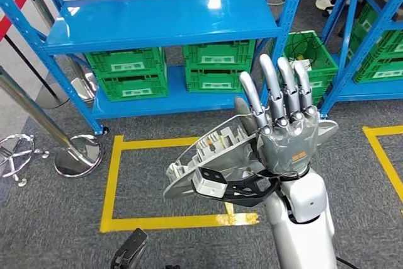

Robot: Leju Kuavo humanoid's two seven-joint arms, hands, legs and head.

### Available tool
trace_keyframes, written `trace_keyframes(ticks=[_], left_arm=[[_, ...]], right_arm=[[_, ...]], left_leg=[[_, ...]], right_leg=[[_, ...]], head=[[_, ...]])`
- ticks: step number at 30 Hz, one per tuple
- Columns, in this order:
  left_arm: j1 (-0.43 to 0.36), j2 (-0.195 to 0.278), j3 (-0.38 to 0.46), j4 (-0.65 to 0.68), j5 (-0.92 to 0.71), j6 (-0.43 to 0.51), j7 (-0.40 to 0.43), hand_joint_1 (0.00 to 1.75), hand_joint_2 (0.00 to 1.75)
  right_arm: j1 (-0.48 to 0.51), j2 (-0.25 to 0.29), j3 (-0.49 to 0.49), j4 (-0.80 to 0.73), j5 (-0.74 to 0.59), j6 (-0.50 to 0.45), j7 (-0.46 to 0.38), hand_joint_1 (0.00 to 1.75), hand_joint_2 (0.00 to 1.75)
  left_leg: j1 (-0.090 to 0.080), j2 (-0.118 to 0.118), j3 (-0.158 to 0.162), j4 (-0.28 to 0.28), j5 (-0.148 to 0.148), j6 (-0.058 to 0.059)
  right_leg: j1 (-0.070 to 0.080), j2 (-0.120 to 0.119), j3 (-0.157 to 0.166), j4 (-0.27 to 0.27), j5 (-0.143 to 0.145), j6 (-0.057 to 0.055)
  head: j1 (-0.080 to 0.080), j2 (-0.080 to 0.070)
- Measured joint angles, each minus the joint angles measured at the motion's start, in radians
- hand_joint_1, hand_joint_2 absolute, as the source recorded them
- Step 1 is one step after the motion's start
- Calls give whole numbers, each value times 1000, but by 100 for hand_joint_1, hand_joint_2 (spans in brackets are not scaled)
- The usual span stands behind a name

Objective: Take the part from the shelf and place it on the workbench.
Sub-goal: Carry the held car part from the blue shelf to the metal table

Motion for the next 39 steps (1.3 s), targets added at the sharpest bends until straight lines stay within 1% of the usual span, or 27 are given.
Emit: trace_keyframes(ticks=[1, 2, 3, 5, 6, 7, 9, 10, 11, 13, 14, 15, 16, 19, 20, 21, 24, 26, 28, 29, 30, 31, 32, 33, 35, 37, 39], left_arm=[[0, 0, 0, 0, 0, 0, 0, 0, 0], [0, 0, 0, 0, 0, 0, 0, 0, 0], [-1, 0, 0, 0, 0, 0, 0, 0, 0], [-4, 0, 0, 0, 0, 0, -1, 0, 0], [-6, 0, 0, -1, 0, 0, -2, 0, 0], [-6, -1, 0, -1, 0, 0, -3, 0, 0], [-3, -2, 0, -1, -1, 0, -5, 0, 0], [-2, -3, 0, -1, -2, 0, -5, 0, 0], [-2, -5, 0, -1, -2, 0, -6, 0, 0], [-3, -8, 0, -1, -2, 0, -6, 0, 0], [-2, -9, 0, -1, -2, -1, -7, 0, 0], [-2, -10, 0, -1, -2, -1, -7, 0, 0], [-1, -10, 0, -1, -2, -2, -7, 0, 0], [-3, -10, 0, -1, -1, -4, -9, 0, 0], [-3, -10, 0, -1, 0, -5, -10, 0, 0], [-4, -10, 0, -1, 0, -7, -10, 0, 0], [-4, -8, 0, -1, 1, -14, -12, 0, 0], [-4, -8, 0, -1, 1, -16, -12, 0, 0], [-4, -8, 0, -1, 1, -17, -12, 0, 0], [-4, -8, 0, -1, 1, -17, -12, 0, 0], [-4, -7, 0, -1, 1, -17, -12, 0, 0], [-4, -7, 0, -1, 0, -18, -12, 0, 0], [-5, -7, 0, -1, 0, -18, -12, 0, 0], [-6, -6, 0, -1, 0, -19, -12, 0, 0], [-11, -2, 0, -1, 0, -20, -12, 0, 0], [-14, 0, 0, -1, -2, -21, -12, 0, 0], [-14, 0, 0, -1, -7, -21, -13, 0, 0]], right_arm=[[1, 0, 0, 0, 0, 0, 0, 0, 175], [2, 1, -1, -1, 0, 0, 0, 0, 175], [3, 2, -1, -2, 0, 0, 0, 0, 175], [4, 4, -3, -6, 0, 0, 0, 0, 175], [4, 4, -4, -8, 0, 0, 0, 0, 175], [5, 5, -4, -10, 0, 0, 0, 0, 175], [6, 5, -7, -11, 0, 0, -1, 0, 175], [6, 5, -8, -12, 0, 0, -1, 0, 175], [6, 5, -9, -12, 0, 0, -1, 0, 175], [7, 5, -10, -12, 0, 0, -2, 0, 175], [7, 5, -10, -12, 0, 0, -2, 0, 175], [7, 5, -10, -12, 0, 0, -3, 0, 175], [7, 5, -10, -12, 0, 0, -3, 0, 175], [4, 5, -10, -12, 0, 0, -3, 0, 175], [2, 5, -10, -11, 0, -1, -3, 0, 175], [0, 5, -10, -11, 0, -1, -3, 0, 175], [-4, 5, -10, -9, 0, -1, -2, 0, 175], [-8, 5, -10, -8, 0, -1, -1, 0, 175], [-10, 5, -10, -7, 0, -1, 0, 0, 175], [-10, 5, -10, -6, 0, -1, 0, 0, 175], [-10, 5, -10, -5, 0, -1, 0, 0, 175], [-10, 5, -10, -5, 0, -1, 0, 0, 175], [-10, 5, -10, -5, 0, -1, 1, 0, 175], [-11, 5, -10, -5, 0, -1, 1, 0, 175], [-14, 6, -10, -5, 0, -1, 2, 0, 175], [-17, 6, -10, -4, 0, -1, 3, 0, 175], [-19, 8, -10, -4, 0, -1, 6, 0, 175]], left_leg=[[0, 0, 21, 3, 28, 0], [0, 0, 57, -27, 55, 3], [-1, 0, 109, -85, 65, 8], [-6, -1, 215, -233, 36, 21], [-9, -1, 245, -283, 19, 28], [-12, -1, 255, -311, 14, 33], [-10, 2, 242, -320, 33, 45], [-7, 4, 234, -324, 45, 51], [-5, 5, 224, -326, 56, 56], [-5, 6, 197, -324, 77, 61], [-5, 7, 183, -323, 87, 59], [-4, 7, 170, -322, 96, 57], [-3, 7, 159, -320, 104, 54], [1, 6, 134, -309, 119, 39], [0, 5, 127, -304, 123, 33], [-2, 5, 121, -300, 128, 27], [1, 4, 108, -293, 133, 10], [3, 4, 84, -235, 87, 2], [3, 4, 38, -105, 12, -2], [3, 4, 18, -45, -15, -2], [2, 4, 12, -15, -23, 0], [1, 4, 24, -21, -14, 5], [-2, 4, 54, -67, 11, 13], [-6, 4, 95, -136, 42, 24], [-16, 3, 161, -255, 76, 48], [-24, 3, 176, -294, 77, 60], [-21, 4, 175, -309, 86, 61]], right_leg=[[0, -1, -22, 9, 9, 1], [0, 0, -43, 19, 18, 3], [1, 0, -61, 27, 25, 6], [3, 0, -82, 37, 40, 14], [2, -1, -88, 38, 49, 19], [2, -2, -91, 36, 59, 25], [-1, -1, -104, 37, 61, 36], [-2, 2, -116, 56, 41, 41], [-4, 5, -135, 96, 6, 47], [-8, 7, -177, 224, -76, 56], [-10, 7, -188, 275, -102, 60], [-13, 7, -183, 297, -110, 63], [-15, 7, -157, 278, -100, 66], [-22, 9, -12, 79, -50, 70], [-22, 10, 17, 35, -43, 68], [-21, 12, 25, 18, -43, 63], [-18, 12, 14, 23, -29, 39], [-20, 9, 7, 21, -19, 24], [-15, 7, -3, 22, -11, 13], [-12, 6, -9, 22, -7, 10], [-9, 6, -14, 22, -3, 8], [-5, 7, -18, 22, 0, 6], [-1, 7, -20, 22, 3, 6], [1, 8, -21, 22, 5, 6], [5, 7, -26, 24, 10, 11], [3, 5, -34, 25, 16, 20], [4, 4, -41, 26, 17, 29]], head=[[0, 0], [0, 0], [0, 0], [1, 0], [1, 0], [1, 0], [1, 0], [3, 0], [4, 0], [6, 0], [5, 0], [5, 0], [5, 0], [6, 0], [6, 0], [6, 0], [6, 0], [3, 0], [2, 0], [2, 0], [2, 0], [2, 0], [2, 0], [2, 0], [3, 0], [1, 0], [-3, 0]])
